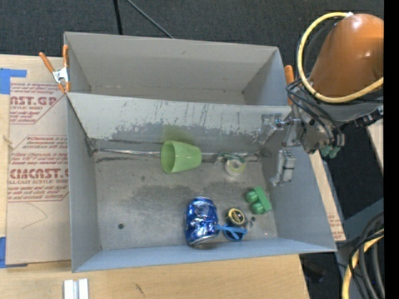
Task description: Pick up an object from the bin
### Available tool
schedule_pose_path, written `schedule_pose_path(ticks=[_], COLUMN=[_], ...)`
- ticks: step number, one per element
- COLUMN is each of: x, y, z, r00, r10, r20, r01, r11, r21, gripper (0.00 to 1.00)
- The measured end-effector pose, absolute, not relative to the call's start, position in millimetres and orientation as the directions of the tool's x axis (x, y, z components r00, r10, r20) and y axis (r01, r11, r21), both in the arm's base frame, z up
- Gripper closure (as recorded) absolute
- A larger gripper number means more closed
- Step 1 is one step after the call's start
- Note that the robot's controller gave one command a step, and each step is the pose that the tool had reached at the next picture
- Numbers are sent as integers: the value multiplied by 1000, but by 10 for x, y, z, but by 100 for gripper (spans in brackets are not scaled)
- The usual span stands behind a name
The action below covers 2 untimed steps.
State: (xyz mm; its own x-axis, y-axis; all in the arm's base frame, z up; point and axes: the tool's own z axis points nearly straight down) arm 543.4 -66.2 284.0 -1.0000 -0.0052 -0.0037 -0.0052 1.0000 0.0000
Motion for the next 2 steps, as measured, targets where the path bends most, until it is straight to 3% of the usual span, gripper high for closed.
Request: schedule_pose_path(ticks=[1,2], x=[4848,4989], y=[-815,-172], z=[1536,685], r00=[-971,-816], r10=[-240,-578], r20=[6,0], r01=[-240,-578], r11=[971,816], r21=[3,3], gripper=[0,0])
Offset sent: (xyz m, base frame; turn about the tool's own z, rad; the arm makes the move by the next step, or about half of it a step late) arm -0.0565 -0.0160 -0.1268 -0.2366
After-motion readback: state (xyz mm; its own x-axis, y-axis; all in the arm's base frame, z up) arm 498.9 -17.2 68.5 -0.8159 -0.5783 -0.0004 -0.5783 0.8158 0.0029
